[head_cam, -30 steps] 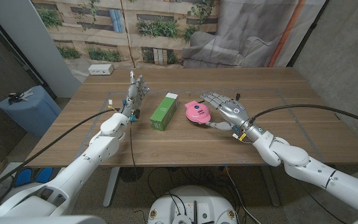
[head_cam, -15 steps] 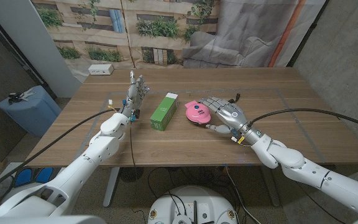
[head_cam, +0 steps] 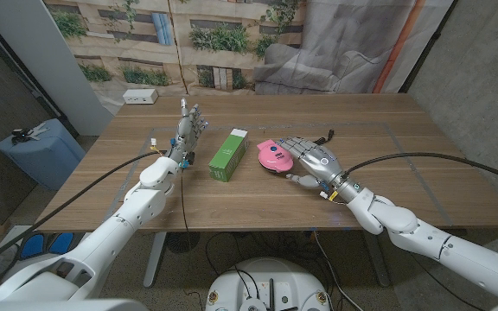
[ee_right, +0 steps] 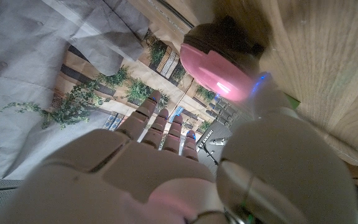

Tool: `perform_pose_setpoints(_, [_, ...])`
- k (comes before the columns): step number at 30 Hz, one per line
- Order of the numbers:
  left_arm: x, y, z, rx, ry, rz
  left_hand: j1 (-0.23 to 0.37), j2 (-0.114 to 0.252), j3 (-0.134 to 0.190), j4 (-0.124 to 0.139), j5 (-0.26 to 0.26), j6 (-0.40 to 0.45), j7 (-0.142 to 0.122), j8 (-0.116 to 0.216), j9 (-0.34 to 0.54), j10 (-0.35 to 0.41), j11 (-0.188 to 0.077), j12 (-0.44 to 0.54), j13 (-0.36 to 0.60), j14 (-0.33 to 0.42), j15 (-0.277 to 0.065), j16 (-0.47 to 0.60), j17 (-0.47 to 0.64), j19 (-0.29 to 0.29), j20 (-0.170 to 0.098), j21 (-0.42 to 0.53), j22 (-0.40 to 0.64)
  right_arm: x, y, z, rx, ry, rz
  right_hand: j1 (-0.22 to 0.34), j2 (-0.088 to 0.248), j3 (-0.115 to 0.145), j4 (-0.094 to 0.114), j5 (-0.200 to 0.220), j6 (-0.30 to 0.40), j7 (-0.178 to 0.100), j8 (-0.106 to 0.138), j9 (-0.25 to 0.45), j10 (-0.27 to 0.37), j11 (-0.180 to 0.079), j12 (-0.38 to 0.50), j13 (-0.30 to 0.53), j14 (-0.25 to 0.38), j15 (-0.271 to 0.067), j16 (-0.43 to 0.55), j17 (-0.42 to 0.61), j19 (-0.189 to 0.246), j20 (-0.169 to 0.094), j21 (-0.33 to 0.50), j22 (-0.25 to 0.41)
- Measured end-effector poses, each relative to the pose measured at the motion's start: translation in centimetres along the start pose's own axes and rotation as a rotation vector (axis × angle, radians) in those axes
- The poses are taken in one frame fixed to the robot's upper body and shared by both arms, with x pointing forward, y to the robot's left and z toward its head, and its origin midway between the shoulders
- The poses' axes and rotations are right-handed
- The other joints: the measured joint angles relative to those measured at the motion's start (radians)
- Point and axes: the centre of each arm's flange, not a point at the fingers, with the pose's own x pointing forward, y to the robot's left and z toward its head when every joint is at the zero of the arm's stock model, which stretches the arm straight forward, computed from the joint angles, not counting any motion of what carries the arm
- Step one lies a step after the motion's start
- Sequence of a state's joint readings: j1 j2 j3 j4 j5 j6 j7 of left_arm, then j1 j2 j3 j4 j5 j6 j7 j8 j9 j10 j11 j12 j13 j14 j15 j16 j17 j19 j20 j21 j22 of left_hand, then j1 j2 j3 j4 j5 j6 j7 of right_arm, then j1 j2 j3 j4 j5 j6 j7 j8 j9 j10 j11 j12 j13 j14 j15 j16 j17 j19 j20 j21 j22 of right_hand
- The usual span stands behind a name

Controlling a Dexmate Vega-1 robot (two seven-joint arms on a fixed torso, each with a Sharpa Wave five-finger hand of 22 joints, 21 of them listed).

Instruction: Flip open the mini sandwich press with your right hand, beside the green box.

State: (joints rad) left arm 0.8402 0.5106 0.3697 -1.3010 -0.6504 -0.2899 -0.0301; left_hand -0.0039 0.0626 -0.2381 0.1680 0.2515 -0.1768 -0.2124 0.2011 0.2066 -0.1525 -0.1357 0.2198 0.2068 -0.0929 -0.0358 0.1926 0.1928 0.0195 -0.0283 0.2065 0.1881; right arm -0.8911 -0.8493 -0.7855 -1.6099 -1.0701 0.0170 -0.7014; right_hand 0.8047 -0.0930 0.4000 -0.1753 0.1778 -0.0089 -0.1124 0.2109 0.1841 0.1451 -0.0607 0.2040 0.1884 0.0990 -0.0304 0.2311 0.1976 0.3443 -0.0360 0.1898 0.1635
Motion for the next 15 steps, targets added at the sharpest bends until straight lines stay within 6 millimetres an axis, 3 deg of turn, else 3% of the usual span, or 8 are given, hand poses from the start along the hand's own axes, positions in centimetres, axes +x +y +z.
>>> perform_pose_setpoints(5, [-0.01,0.00,-0.01,0.000,0.000,0.000,0.000,0.000,0.000,0.000,0.000,0.000,0.000,0.000,0.000,0.000,0.000,0.000,0.000,0.000,0.000,0.000,0.000,0.000,0.000,0.000,0.000,0.04,0.55,-0.05,-0.004,-0.001,0.000,0.025,-0.007,0.000,0.000,0.000,0.000,0.000,0.003,0.000,0.007,-0.007,0.000,0.001,0.008,-0.007,0.000,0.000,0.013,-0.001,0.000,0.000])
perform_pose_setpoints(15, [-0.02,0.00,-0.02,0.000,0.000,0.000,0.000,0.000,0.000,0.000,0.000,0.000,0.000,0.000,0.000,0.000,0.000,0.000,0.000,0.000,0.000,0.000,0.000,0.000,0.000,0.000,0.000,0.43,1.01,-0.01,-0.010,-0.008,-0.021,0.059,0.012,0.003,-0.003,0.000,0.061,-0.036,0.019,0.000,0.048,-0.026,0.000,0.003,0.053,-0.005,0.012,0.000,0.057,-0.007,0.008,0.000])
